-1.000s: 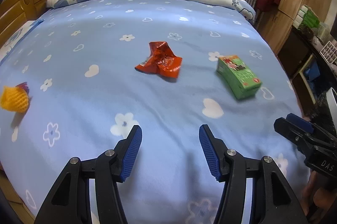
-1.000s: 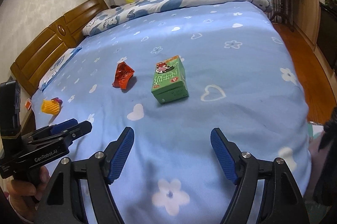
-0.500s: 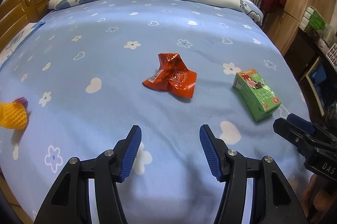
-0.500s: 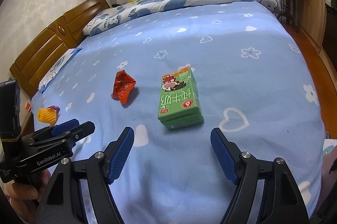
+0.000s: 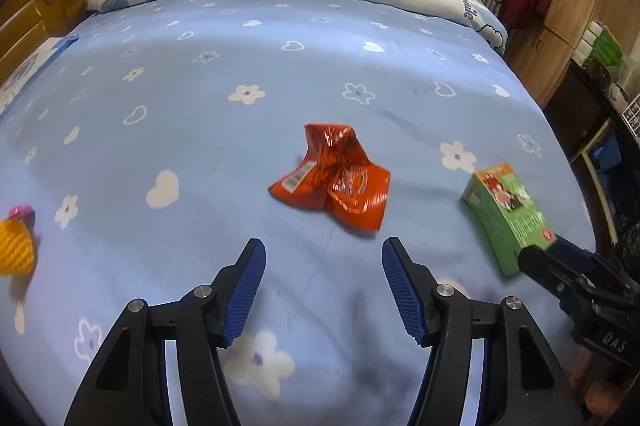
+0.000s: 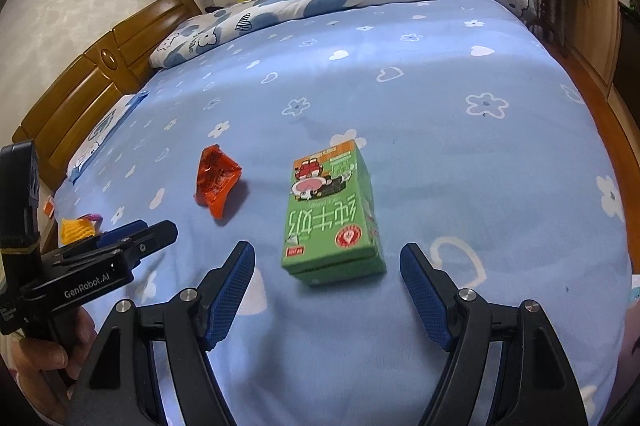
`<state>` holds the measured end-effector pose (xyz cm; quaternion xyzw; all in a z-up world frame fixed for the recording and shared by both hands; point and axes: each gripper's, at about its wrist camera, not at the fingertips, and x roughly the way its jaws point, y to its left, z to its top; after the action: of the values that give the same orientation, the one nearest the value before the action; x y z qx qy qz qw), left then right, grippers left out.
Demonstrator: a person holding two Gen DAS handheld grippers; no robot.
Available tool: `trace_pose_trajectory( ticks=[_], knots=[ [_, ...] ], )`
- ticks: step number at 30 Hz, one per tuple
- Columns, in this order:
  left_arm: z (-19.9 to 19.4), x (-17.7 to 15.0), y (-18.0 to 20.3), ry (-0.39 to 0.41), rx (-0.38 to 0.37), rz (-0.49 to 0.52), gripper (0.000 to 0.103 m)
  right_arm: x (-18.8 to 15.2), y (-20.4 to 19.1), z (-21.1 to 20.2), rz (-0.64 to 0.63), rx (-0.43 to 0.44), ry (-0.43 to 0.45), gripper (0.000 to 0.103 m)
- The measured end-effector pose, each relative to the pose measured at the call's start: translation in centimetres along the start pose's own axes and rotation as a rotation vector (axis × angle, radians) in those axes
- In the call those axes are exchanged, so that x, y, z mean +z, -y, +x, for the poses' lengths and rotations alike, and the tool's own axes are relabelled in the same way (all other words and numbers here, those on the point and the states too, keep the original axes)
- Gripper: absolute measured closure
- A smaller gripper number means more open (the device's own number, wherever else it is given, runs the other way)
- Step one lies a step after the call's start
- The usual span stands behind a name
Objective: Collect trash
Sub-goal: 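Lower the left tool onto the orange wrapper while the right tool lowers onto the green carton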
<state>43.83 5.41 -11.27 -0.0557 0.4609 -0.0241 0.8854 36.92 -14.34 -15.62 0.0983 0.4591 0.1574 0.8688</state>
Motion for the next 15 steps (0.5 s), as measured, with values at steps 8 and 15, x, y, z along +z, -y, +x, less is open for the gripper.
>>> trace_pose_trajectory(
  ticks=[8, 15],
  knots=[
    [3.5, 2.5, 0.3, -0.011, 0.022, 0.028, 0.041, 1.1, -0.1, 1.3, -0.002, -0.025, -0.017, 0.026],
    [7.0, 4.0, -0.1, -0.042, 0.014, 0.015, 0.041, 1.3, -0.2, 2.2, -0.01, -0.046, -0.03, 0.027]
  ],
)
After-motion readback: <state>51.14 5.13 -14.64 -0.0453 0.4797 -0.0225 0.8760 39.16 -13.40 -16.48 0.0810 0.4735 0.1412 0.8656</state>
